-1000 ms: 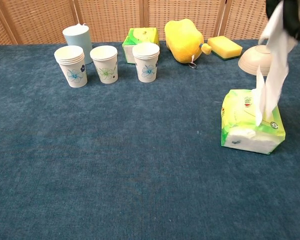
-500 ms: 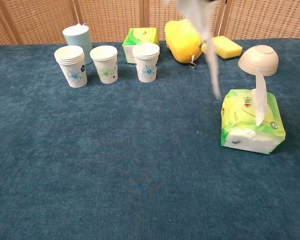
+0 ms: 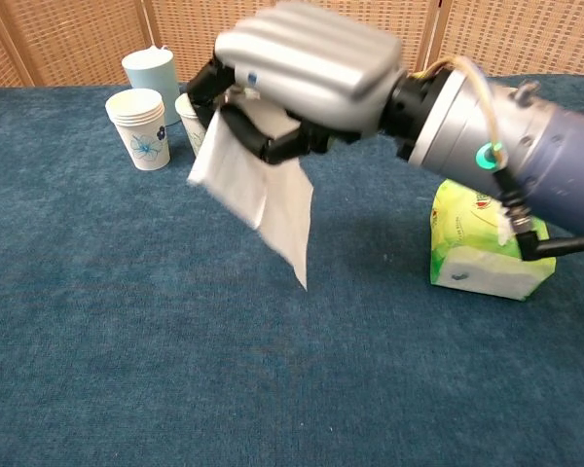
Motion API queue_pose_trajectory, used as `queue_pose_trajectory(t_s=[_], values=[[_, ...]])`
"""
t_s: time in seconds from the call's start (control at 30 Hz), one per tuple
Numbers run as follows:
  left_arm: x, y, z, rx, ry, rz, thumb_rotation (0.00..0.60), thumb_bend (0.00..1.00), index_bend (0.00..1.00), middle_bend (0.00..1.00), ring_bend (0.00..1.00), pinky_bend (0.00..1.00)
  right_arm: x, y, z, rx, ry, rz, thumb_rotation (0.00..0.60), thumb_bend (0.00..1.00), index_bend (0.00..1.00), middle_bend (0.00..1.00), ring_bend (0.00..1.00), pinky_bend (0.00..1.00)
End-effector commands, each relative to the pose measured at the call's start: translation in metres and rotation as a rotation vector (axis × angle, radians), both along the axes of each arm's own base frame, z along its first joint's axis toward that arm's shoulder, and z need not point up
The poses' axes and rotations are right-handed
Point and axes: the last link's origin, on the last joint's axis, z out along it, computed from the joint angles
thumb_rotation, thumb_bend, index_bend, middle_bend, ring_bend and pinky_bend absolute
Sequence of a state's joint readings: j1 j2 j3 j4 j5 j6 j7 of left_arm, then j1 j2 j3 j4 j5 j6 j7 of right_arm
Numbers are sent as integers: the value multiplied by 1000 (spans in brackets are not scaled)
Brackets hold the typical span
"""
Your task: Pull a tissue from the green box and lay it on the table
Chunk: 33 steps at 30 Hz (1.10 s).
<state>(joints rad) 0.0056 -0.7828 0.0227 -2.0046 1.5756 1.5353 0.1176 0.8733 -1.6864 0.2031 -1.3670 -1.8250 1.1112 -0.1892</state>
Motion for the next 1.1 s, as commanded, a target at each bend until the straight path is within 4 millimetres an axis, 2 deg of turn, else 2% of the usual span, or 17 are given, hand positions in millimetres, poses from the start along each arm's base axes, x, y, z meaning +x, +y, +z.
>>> queue_pose_trajectory(t_s=[0.03,0.1,0.3,0.57,0.73,0.87,1.1], values=[[-1,0,0,0,-1,3,600,0,0,0,0,0,-5,-3,-19,78,117,-77,600,62,0,6,10,346],[-2,1,0,-5,2,7,600,0,0,0,0,0,-1,-2,-11,64,85,-118,600,2,0,0,0,293],[0,2,-4,-21,6,3,600,0,0,0,0,0,2,0,9,15,47,-160,600,0,0,0,0,266],[0,1,-4,-23,5,5,600,0,0,0,0,0,-22,4,47,-69,1,-194,600,0,0,0,0,254],[1,1,-5,-24,2,-1,600,0,0,0,0,0,-63,12,74,-139,-53,-265,600,0,0,0,0,198],[3,0,-6,-35,3,-8,600,0,0,0,0,0,-105,18,91,-190,-47,-311,600,0,0,0,0,197],[5,-1,-12,-55,14,-15,600,0,0,0,0,0,-160,38,114,-223,-36,-390,600,0,0,0,0,199]])
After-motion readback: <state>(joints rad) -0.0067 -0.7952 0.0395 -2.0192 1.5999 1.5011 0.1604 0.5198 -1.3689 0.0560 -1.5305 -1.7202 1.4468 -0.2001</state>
